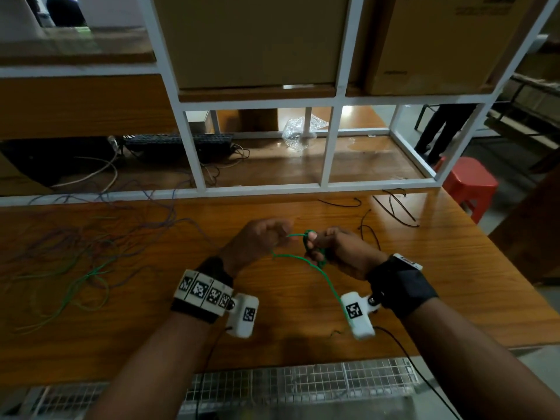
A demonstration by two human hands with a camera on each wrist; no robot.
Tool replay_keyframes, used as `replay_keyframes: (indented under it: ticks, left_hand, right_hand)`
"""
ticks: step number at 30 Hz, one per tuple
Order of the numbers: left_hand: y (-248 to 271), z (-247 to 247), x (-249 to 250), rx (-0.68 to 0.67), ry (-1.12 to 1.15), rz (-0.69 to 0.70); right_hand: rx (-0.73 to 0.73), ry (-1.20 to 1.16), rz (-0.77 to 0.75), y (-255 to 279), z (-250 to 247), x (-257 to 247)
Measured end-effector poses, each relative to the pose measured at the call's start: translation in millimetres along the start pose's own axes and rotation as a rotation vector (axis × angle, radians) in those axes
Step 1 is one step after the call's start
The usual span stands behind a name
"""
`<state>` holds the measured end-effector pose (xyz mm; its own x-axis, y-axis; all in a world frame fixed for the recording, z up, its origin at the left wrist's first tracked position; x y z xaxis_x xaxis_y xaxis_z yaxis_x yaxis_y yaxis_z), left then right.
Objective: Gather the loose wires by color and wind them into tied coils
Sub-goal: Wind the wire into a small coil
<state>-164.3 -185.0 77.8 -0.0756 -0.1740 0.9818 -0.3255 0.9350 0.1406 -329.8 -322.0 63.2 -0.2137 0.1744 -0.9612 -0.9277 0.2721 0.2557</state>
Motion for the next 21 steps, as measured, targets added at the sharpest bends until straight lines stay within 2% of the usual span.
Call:
replay_keyframes:
  ticks: [1, 4, 6, 8, 11, 13, 15, 18, 21]
  left_hand:
    - [3, -3, -4, -0.009, 0.044, -0.032]
    - [12, -29, -4, -0.098, -0.135, -0.071]
    - [13, -42, 3, -0.111, -0.164, -0.080]
    - [7, -51, 15, 0.005, -0.166, -0.029]
    - [-6, -43, 35, 0.128, -0.256, 0.163]
    - [-14, -30, 47, 0.166, -0.241, 0.239]
    - [-19, -22, 52, 0.230, -0.153, 0.248]
    - [-25, -17, 40, 0.280, -0.089, 0.206]
    - [-22, -10, 19, 0.234, -0.038, 0.078]
  right_hand:
    - [0.021, 0.012, -0.010, -1, -1, 0]
    - [0.056, 0.028, -0.008, 3, -4, -4]
    - [0.035, 0.086, 0.005, 8, -4, -9]
    - [-0.067, 0.123, 0.052, 12, 3, -10]
    - [-0.327, 0.024, 0.138, 14, 20, -6]
    - [-0.448, -0.112, 0.125, 12, 31, -6]
    - [-0.505, -0.295, 0.058, 10, 37, -9]
    - [-0.477, -0.539, -0.152, 10, 35, -23]
    - [-0.251, -0.697, -0.339, 7, 24, -43]
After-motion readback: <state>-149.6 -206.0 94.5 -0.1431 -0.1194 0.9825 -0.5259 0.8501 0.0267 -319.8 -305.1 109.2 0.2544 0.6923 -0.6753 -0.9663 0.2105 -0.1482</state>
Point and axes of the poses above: each hand's wrist, its own y-axis away from the middle knuckle, its own z-axis out of the palm, x = y × z, the point moved 2 cm from there along -y, towards the middle knuckle, and after that the axes turned 2 degrees about y, right-handed, at the moved point
